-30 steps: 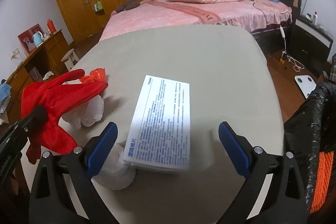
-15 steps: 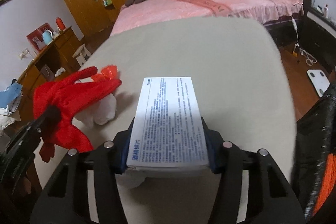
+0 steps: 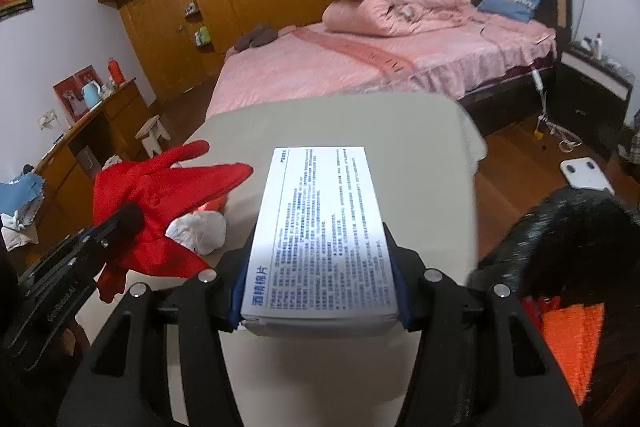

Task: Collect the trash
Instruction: 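Carry the red glove and white box over the bin and release both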

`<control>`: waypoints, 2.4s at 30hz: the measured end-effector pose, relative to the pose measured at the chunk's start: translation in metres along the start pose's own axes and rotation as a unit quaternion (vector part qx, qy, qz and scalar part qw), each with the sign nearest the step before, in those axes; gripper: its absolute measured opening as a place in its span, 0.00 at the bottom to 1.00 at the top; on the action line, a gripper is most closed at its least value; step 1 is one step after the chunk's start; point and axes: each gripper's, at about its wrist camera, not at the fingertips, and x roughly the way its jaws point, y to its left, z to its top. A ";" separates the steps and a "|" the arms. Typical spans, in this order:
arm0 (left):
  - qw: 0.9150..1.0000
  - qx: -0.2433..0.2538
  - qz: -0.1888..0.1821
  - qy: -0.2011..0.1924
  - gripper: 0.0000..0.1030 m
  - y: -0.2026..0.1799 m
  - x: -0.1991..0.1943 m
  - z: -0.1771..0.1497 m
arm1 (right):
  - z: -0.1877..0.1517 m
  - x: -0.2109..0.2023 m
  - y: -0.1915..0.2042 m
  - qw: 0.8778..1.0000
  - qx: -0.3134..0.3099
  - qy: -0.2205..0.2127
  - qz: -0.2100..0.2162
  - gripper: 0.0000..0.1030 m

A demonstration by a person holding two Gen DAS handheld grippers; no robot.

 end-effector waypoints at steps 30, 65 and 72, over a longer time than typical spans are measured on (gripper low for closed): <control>0.996 0.049 -0.079 -0.017 0.12 -0.085 -0.022 0.009 | -0.009 -0.087 -0.058 0.996 0.025 -0.057 -0.069 0.52; 0.998 0.037 0.031 0.044 0.33 -0.008 0.029 -0.042 | -0.022 -0.005 -0.026 1.000 -0.002 0.010 -0.014 0.52; 0.997 0.025 0.029 0.071 0.08 0.000 0.047 -0.047 | -0.023 -0.003 -0.027 1.000 0.001 0.014 -0.013 0.52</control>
